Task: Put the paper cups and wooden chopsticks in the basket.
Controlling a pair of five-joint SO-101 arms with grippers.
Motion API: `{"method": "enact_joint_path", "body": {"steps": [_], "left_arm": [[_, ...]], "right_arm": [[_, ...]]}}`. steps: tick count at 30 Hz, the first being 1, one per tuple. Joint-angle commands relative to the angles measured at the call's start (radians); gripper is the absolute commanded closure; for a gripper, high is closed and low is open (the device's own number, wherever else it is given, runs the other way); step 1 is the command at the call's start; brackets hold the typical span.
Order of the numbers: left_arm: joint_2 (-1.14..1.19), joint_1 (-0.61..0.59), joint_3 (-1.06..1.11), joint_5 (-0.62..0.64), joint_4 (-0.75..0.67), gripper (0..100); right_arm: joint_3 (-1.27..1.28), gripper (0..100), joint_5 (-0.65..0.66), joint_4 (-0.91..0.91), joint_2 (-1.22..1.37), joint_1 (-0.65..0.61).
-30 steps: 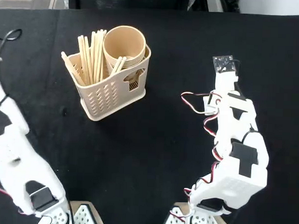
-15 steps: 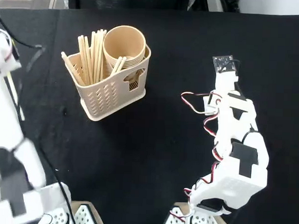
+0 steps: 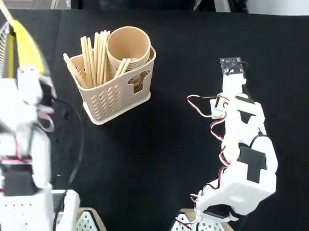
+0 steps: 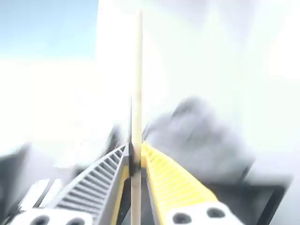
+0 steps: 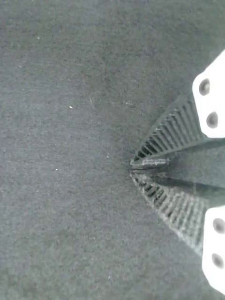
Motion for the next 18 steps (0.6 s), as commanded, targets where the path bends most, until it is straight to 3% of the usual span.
{"method": "enact_joint_path", "body": {"steps": [1, 5, 12, 18], "left_arm": [[-0.089, 0.113, 0.068, 0.002, -0.173, 97], [-0.049, 0.148, 0.07, 0.009, -0.106, 97], [0.164, 0.15, 0.116, 0.015, -0.166, 97], [0.347, 0.142, 0.117, 0.207, -0.175, 97]], "right_arm": [[-0.005, 98.5, 0.011, -0.002, -0.059, 0.005], [-0.005, 98.5, 0.011, -0.002, -0.059, 0.005], [-0.005, 98.5, 0.011, -0.003, -0.059, 0.005], [-0.005, 98.5, 0.011, -0.003, -0.059, 0.006]]}}
